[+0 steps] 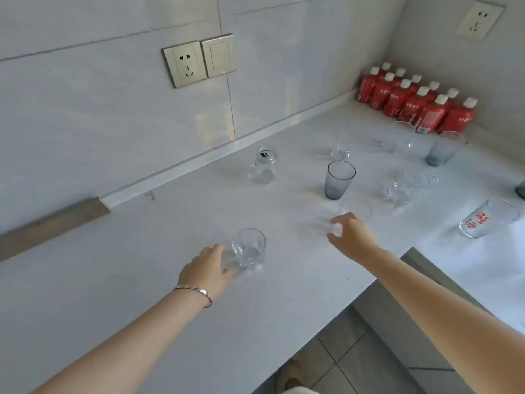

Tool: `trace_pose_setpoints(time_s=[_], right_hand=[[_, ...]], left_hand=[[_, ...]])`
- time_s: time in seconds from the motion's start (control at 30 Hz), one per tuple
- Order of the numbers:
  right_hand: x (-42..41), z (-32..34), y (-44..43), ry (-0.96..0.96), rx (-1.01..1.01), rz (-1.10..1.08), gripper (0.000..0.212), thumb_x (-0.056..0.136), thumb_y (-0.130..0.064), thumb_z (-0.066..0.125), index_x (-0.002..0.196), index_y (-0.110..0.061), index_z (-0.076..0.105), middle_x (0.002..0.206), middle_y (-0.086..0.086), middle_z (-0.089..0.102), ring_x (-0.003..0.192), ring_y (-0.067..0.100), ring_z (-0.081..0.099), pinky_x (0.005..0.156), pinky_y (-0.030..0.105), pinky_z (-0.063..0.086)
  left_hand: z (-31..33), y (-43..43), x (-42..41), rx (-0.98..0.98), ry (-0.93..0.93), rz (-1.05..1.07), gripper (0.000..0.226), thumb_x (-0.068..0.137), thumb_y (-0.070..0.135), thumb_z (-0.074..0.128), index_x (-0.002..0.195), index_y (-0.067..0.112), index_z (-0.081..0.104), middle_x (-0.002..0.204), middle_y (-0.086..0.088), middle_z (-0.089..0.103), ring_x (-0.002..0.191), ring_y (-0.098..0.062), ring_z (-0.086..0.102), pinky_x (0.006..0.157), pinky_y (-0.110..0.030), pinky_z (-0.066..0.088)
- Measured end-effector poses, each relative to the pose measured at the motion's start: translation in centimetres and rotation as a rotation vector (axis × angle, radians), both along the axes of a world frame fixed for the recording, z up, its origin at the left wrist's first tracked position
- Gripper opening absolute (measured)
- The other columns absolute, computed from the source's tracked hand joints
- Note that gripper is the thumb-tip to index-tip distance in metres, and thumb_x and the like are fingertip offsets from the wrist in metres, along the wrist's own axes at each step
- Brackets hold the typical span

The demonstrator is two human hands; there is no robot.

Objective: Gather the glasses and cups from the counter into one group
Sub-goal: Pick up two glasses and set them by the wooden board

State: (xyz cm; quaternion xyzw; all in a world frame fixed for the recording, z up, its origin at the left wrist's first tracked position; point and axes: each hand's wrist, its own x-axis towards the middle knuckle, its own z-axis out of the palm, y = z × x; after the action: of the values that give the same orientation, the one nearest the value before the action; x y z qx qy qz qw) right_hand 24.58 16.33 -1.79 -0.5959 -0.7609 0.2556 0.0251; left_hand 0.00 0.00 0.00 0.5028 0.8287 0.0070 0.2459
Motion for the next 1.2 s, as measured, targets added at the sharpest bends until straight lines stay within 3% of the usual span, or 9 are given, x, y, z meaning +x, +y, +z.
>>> trace_pose_setpoints(time_s=[0.1, 0.17, 0.23, 0.3, 0.4, 0.53, 0.7, 0.97, 1.2], right_hand=[[1.8, -0.7, 4.4, -0.019, 0.113, -0.188, 0.072, 0.08, -0.038, 0.066, 0.14, -0.012, 0.036, 0.145, 0.015, 0.031, 0.133, 0.033, 0.031, 0.108, 0.041, 0.031], [2.5, -1.3, 6.6, -0.097, 0.018, -0.247, 0.097, 0.072, -0.051, 0.071, 0.146, -0.018, 0.017, 0.15, 0.018, 0.02, 0.135, 0.038, 0.026, 0.109, 0.046, 0.028], [2.7, -2.5, 8.6, -0.097, -0.115, -0.269, 0.106, 0.069, -0.054, 0.073, 0.147, -0.02, 0.01, 0.145, 0.019, 0.026, 0.129, 0.04, 0.037, 0.104, 0.046, 0.035], [2.7, -3.4, 8.3, -0.041, -0.161, -0.266, 0.099, 0.071, -0.051, 0.072, 0.145, -0.02, 0.015, 0.136, 0.017, 0.037, 0.114, 0.038, 0.053, 0.091, 0.042, 0.045], [3.2, -4.2, 8.6, 0.034, -0.125, -0.273, 0.091, 0.069, -0.047, 0.074, 0.141, -0.023, 0.024, 0.132, 0.012, 0.044, 0.104, 0.034, 0.06, 0.076, 0.036, 0.045], [3.5, -4.2, 8.5, 0.111, -0.141, -0.205, 0.092, 0.062, -0.04, 0.081, 0.137, -0.024, 0.03, 0.131, 0.006, 0.05, 0.11, 0.029, 0.057, 0.078, 0.034, 0.045], [1.4, -2.1, 7.7, 0.145, -0.146, 0.047, 0.088, 0.058, -0.042, 0.082, 0.131, -0.03, 0.034, 0.127, -0.004, 0.053, 0.108, 0.022, 0.058, 0.078, 0.029, 0.044], [-7.9, 1.4, 4.2, 0.235, -0.143, 0.411, 0.09, 0.055, -0.045, 0.082, 0.13, -0.039, 0.033, 0.127, -0.013, 0.052, 0.108, 0.015, 0.058, 0.078, 0.026, 0.043], [-19.6, 1.9, -3.7, 0.188, -0.161, 0.752, 0.092, 0.059, -0.045, 0.081, 0.135, -0.037, 0.029, 0.134, -0.01, 0.047, 0.111, 0.018, 0.056, 0.083, 0.027, 0.045]], left_hand=[[-0.7, 2.7, 0.3, 0.012, -0.024, 0.123, 0.057, 0.088, 0.037, 0.05, 0.138, 0.02, 0.028, 0.139, -0.006, 0.039, 0.117, -0.029, 0.053, 0.088, -0.035, 0.045], [-0.9, 4.1, 0.5, -0.001, -0.055, 0.172, 0.068, 0.084, 0.043, 0.054, 0.141, 0.022, 0.023, 0.143, -0.003, 0.035, 0.122, -0.026, 0.049, 0.09, -0.034, 0.045], [-1.7, 5.5, 1.0, -0.006, -0.066, 0.187, 0.078, 0.08, 0.047, 0.059, 0.143, 0.024, 0.019, 0.147, 0.001, 0.03, 0.126, -0.023, 0.046, 0.092, -0.033, 0.045], [-2.1, 5.8, 1.5, -0.006, -0.069, 0.183, 0.088, 0.077, 0.049, 0.062, 0.146, 0.025, 0.014, 0.15, 0.004, 0.026, 0.129, -0.021, 0.044, 0.093, -0.032, 0.045], [-3.3, 6.8, 2.5, -0.028, -0.102, 0.216, 0.097, 0.073, 0.05, 0.065, 0.147, 0.025, 0.008, 0.153, 0.005, 0.02, 0.13, -0.02, 0.042, 0.094, -0.032, 0.046], [-4.8, 7.2, 3.2, -0.008, -0.149, 0.293, 0.095, 0.072, 0.046, 0.069, 0.146, 0.027, 0.011, 0.146, 0.006, 0.027, 0.119, -0.017, 0.052, 0.084, -0.031, 0.051], [-4.8, 7.7, 3.0, 0.042, -0.12, 0.294, 0.08, 0.064, 0.044, 0.073, 0.132, 0.034, 0.032, 0.129, 0.01, 0.045, 0.107, -0.017, 0.058, 0.075, -0.025, 0.046], [-2.2, 2.9, -0.8, 0.235, -0.247, 0.493, 0.091, 0.046, 0.047, 0.077, 0.129, 0.035, 0.041, 0.121, 0.013, 0.05, 0.109, -0.01, 0.058, 0.094, -0.034, 0.049], [0.8, -8.4, -8.8, 0.308, -0.171, 0.658, 0.098, 0.034, 0.061, 0.064, 0.126, 0.039, 0.042, 0.112, 0.019, 0.047, 0.106, -0.01, 0.059, 0.091, -0.039, 0.052]])
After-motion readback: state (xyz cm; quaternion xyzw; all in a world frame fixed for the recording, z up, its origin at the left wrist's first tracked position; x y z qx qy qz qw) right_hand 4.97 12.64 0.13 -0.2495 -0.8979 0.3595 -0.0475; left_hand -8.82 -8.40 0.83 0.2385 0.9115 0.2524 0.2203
